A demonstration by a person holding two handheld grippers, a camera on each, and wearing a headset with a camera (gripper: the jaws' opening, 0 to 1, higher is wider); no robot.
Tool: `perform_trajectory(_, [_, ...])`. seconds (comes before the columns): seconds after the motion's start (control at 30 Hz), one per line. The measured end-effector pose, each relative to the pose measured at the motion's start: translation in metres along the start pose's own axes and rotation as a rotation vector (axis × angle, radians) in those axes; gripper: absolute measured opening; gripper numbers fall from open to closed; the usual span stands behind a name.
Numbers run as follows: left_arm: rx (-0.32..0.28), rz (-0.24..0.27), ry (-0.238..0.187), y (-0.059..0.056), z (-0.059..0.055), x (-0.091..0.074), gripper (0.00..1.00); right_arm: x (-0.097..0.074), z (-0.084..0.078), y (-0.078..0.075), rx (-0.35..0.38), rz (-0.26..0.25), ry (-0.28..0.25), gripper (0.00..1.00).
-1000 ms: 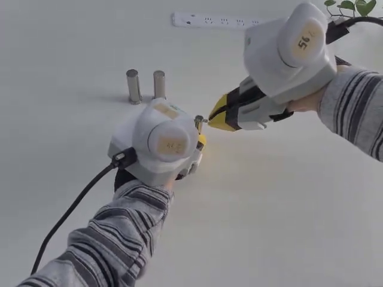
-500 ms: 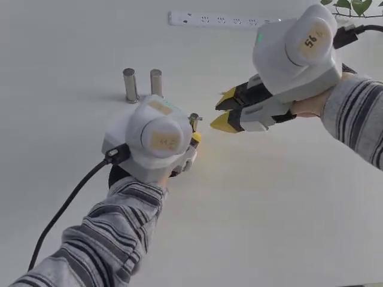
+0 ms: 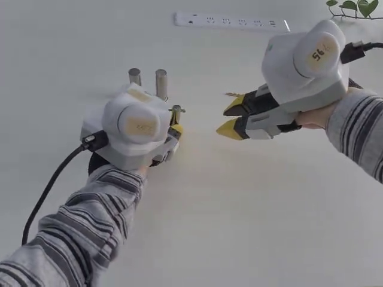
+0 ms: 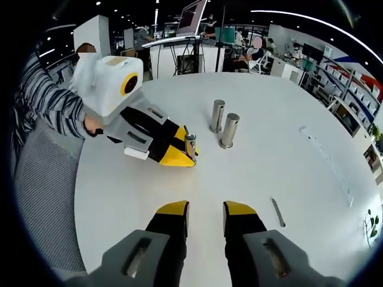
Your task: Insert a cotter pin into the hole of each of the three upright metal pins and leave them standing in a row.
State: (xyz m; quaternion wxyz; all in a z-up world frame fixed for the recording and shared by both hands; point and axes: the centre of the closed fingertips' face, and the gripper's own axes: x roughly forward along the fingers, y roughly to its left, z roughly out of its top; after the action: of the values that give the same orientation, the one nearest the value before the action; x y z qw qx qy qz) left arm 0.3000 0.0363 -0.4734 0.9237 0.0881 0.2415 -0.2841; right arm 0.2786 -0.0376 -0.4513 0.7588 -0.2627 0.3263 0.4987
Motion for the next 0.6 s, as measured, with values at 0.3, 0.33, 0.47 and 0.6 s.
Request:
perform_trajectory(0.3, [-0.004,0.055,0.011,0.030,-0.003,-0.009,0.05,0.003,0.009,-0.005,0.116,-0.014,-0.076,0.29])
perform_trajectory(0.33, [-0.007,0.060,0.012,0.033,-0.003,-0.009,0.05,0.003,0.009,-0.007,0.134,-0.011,-0.083,0.29])
perform_trajectory(0.47, [-0.022,0.070,0.016,0.041,-0.006,-0.011,0.05,0.004,0.007,-0.008,0.152,-0.015,-0.089,0.29])
perform_trajectory(0.6, [-0.030,0.074,0.015,0.046,-0.009,-0.013,0.05,0.003,0.002,-0.010,0.159,-0.024,-0.085,0.29])
